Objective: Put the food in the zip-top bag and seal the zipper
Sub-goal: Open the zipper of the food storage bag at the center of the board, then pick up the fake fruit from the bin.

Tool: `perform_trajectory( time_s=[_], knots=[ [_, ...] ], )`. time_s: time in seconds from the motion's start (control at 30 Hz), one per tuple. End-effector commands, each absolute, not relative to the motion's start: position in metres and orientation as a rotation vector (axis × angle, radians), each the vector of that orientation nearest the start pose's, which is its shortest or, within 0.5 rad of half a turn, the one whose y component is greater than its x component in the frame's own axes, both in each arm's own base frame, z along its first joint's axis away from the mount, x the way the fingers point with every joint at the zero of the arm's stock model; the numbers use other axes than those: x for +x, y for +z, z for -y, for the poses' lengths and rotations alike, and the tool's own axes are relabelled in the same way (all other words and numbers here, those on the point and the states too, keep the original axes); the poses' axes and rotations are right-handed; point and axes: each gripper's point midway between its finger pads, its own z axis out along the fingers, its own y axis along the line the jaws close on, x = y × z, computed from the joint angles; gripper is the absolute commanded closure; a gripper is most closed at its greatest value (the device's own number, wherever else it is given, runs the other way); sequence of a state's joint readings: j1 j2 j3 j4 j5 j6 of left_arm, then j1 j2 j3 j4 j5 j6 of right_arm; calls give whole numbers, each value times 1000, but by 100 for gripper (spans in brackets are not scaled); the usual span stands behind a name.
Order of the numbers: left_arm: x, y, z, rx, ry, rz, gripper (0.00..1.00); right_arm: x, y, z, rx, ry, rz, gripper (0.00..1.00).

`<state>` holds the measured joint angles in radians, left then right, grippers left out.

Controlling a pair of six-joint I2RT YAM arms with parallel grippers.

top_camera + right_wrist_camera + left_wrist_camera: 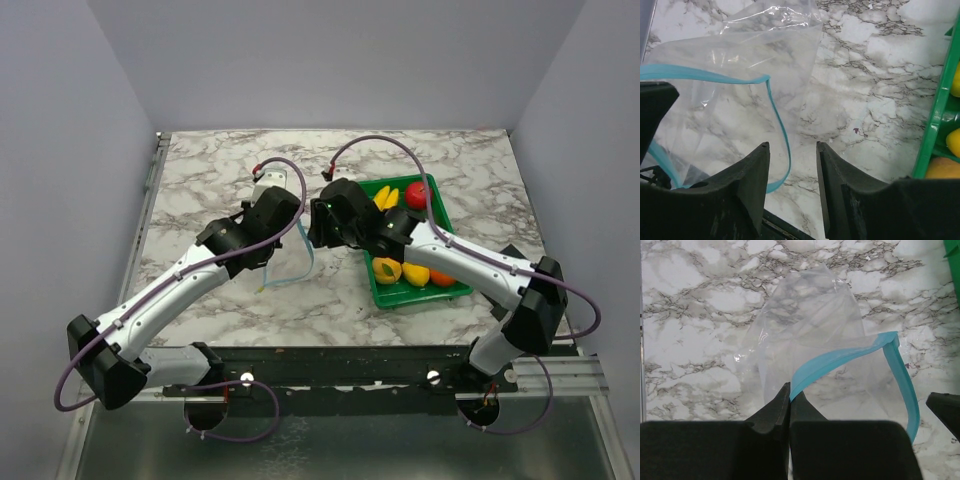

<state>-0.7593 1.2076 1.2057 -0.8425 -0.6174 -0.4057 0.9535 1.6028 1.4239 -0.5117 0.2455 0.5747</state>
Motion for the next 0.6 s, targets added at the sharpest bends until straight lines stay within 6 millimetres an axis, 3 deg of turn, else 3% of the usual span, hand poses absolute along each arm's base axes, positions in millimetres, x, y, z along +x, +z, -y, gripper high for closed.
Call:
perform_trajectory(
  time_s=[0.0, 0.17, 0.57],
  knots=[
    [278, 218, 150, 140, 76, -2232, 100, 277, 235, -332, -263, 503, -2228, 51],
    [283, 211, 155, 151, 74, -2239, 100, 276, 229, -301, -218, 374, -2241, 46],
    [301, 208, 166, 176, 90, -2209, 100, 276, 187, -211, -78, 93, -2349, 25]
  ],
)
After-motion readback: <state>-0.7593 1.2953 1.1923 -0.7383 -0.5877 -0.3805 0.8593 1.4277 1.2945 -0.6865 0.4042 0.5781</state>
